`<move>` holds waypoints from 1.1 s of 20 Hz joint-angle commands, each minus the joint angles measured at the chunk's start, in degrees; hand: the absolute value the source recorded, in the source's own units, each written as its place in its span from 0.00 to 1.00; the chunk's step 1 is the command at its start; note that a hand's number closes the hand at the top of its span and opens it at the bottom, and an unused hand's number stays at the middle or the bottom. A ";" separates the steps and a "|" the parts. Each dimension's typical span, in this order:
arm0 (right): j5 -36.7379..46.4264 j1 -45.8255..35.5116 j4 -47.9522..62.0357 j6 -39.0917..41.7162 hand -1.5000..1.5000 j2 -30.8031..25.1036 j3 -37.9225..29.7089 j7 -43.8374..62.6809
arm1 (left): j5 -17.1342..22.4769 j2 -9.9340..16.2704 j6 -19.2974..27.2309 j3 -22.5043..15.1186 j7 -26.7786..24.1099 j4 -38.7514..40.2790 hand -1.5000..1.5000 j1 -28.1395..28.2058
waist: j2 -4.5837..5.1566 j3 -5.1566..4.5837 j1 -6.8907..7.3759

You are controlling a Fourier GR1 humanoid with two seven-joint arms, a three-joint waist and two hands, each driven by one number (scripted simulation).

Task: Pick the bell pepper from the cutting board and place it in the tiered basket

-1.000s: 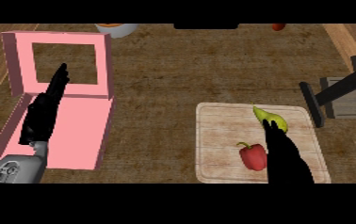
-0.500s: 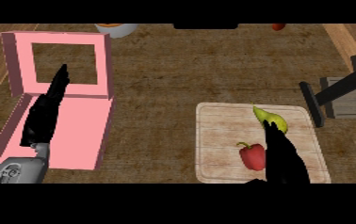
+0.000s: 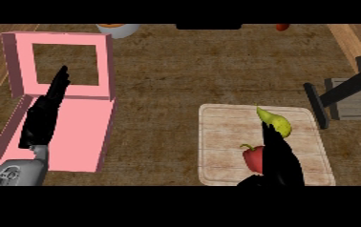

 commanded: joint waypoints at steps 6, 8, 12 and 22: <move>-6.30 -3.50 9.00 6.73 1.00 2.47 -2.83 -4.18 | -0.74 -0.90 -2.06 0.71 -0.62 -2.10 0.50 1.95 | 0.06 0.02 0.51; -0.83 -6.46 11.52 8.41 1.00 -0.16 0.07 -4.54 | -3.56 -2.14 0.72 -0.08 0.18 0.25 0.50 -1.38 | 0.12 0.01 0.40; 4.04 -4.56 9.37 6.35 1.00 3.37 2.97 -2.54 | -1.52 -1.65 -2.81 2.74 -0.42 -0.05 0.50 -0.10 | 0.00 0.00 0.04; 2.34 -10.72 0.65 3.52 1.00 10.13 -8.96 5.47 | -1.78 -1.21 -4.17 3.59 -0.22 -1.71 0.50 0.06 | 0.16 -0.05 0.85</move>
